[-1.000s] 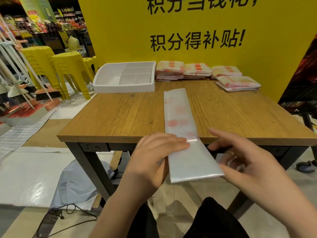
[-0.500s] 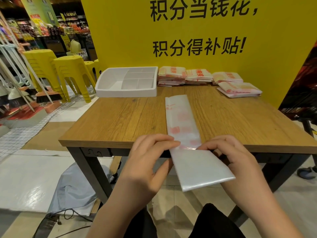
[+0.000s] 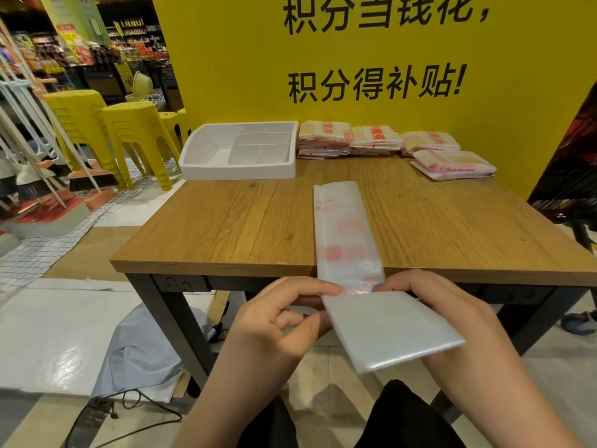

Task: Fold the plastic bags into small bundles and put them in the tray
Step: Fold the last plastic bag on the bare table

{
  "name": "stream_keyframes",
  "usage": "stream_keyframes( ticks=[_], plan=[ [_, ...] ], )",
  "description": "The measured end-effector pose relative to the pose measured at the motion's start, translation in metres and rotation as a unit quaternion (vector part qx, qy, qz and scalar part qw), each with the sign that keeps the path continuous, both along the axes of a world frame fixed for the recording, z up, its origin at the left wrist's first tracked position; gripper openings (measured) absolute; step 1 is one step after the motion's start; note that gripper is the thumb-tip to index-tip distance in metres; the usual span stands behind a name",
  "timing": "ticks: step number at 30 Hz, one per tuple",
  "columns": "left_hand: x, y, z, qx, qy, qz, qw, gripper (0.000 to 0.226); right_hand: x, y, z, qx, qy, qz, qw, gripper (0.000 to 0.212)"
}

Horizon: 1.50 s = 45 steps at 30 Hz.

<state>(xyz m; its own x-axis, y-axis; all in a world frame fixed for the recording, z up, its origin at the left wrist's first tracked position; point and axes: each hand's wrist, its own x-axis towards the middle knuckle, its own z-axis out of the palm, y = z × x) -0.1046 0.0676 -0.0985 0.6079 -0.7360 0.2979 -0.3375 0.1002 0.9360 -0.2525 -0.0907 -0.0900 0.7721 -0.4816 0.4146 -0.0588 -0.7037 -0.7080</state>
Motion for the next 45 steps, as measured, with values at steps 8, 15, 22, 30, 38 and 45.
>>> stream_keyframes(
  ticks=[8,15,22,30,38,45],
  plan=[
    [-0.01,-0.005,-0.002,0.0,0.078,0.06,0.995,0.01,0.007,0.012,0.0,0.151,-0.046,-0.013,0.987,0.01],
    [-0.018,-0.012,-0.002,-0.021,0.146,0.11,0.983,0.013,0.015,0.02,-0.009,0.253,-0.059,-0.04,0.965,0.009],
    [-0.021,-0.018,0.01,-0.048,0.178,0.122,0.975,0.028,0.022,0.021,-0.004,0.312,-0.076,-0.03,0.947,0.023],
    [-0.023,-0.028,0.004,-0.037,0.191,0.151,0.969,0.016,0.024,0.024,-0.005,0.374,-0.111,-0.067,0.918,0.009],
    [-0.025,-0.036,0.0,-0.056,0.226,0.18,0.956,0.015,0.028,0.028,-0.006,0.398,-0.158,-0.082,0.9,0.021],
    [-0.025,-0.037,0.0,-0.057,0.186,0.151,0.969,0.022,0.027,0.026,-0.007,0.412,-0.154,-0.057,0.897,0.037]
  ],
)
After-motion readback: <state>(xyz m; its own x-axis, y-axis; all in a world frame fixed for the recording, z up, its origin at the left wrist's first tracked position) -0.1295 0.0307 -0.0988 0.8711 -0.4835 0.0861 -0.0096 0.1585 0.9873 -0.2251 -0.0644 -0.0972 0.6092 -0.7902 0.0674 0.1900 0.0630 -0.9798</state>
